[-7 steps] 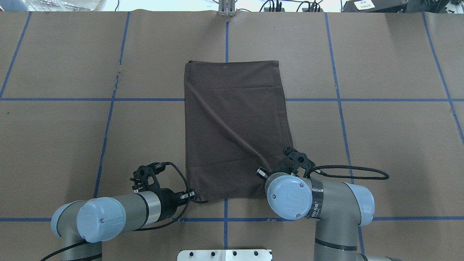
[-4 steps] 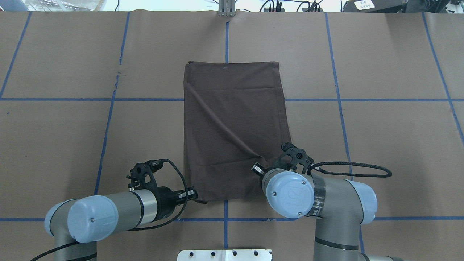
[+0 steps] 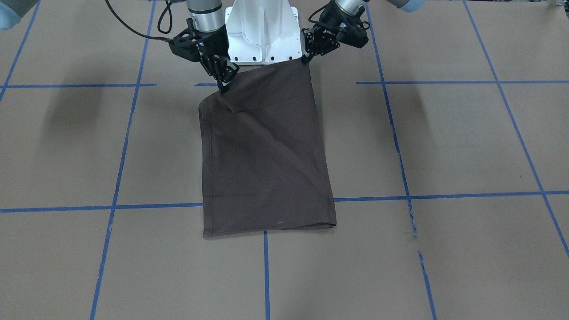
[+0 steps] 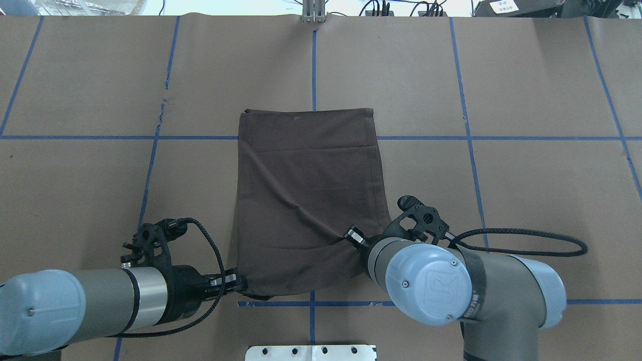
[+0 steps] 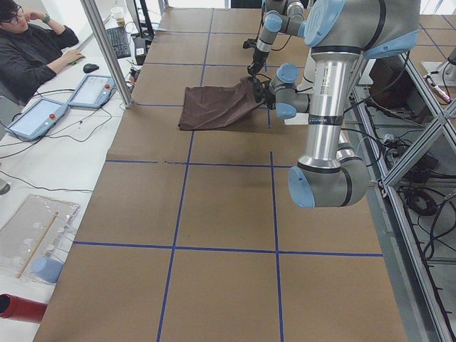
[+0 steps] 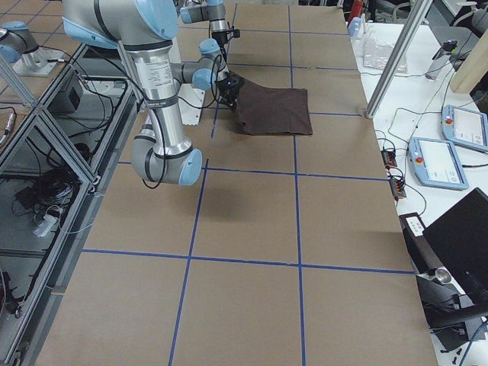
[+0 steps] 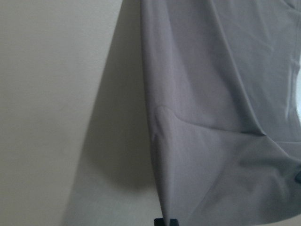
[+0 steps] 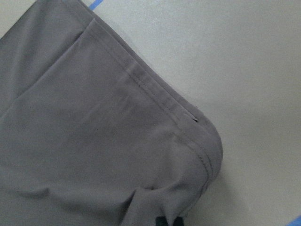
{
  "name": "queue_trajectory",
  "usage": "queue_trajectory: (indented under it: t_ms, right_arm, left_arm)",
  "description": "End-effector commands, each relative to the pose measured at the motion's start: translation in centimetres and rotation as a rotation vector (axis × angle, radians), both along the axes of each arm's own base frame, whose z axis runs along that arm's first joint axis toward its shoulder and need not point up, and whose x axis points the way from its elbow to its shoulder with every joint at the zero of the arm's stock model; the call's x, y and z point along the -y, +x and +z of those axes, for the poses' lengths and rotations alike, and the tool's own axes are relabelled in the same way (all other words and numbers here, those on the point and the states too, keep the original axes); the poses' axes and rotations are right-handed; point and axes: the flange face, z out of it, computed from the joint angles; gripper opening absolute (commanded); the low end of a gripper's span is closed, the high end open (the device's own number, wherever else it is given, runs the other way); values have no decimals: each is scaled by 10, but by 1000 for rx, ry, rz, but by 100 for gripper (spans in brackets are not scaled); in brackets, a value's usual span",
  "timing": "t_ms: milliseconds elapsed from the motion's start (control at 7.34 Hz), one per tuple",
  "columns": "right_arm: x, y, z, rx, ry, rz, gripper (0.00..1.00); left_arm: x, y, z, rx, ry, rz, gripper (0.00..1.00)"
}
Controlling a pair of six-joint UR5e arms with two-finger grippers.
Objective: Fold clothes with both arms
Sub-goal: 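Lift the near edge with both grippers and fold it away from the robot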
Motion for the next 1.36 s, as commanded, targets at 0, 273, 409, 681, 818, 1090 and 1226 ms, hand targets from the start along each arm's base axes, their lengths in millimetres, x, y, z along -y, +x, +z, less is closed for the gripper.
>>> queue_trajectory:
  t_ms: [0,273,409,681,818,1090,1226]
  right_arm:
    - [-55,61,-49,30,-59,-40,0]
    - [-63,56,-58,8,-61,-36,0]
    - [-61,33,-44,-47,-60,-39,0]
    - [-23,14,-33,-66,-7,26,0]
    - [1,-1,-24,-67,10,47,0]
    - [42,-16,-12,-72,35,86,0]
    - [61,-27,-15,-76,49,98,0]
  left_arm:
    - [-15,-57,-47,8,-14,10,0]
    - [-20,-61,-72,40,-24,42,0]
    - [-16,-41,-77,72,-19,46,0]
    - [23,-19,-68,143,53,-1,0]
    - [49,-17,-62,176,77,-38,0]
    - [96,0,-56,232,109,-91,0]
    - [119,8,-49,265,124,-107,0]
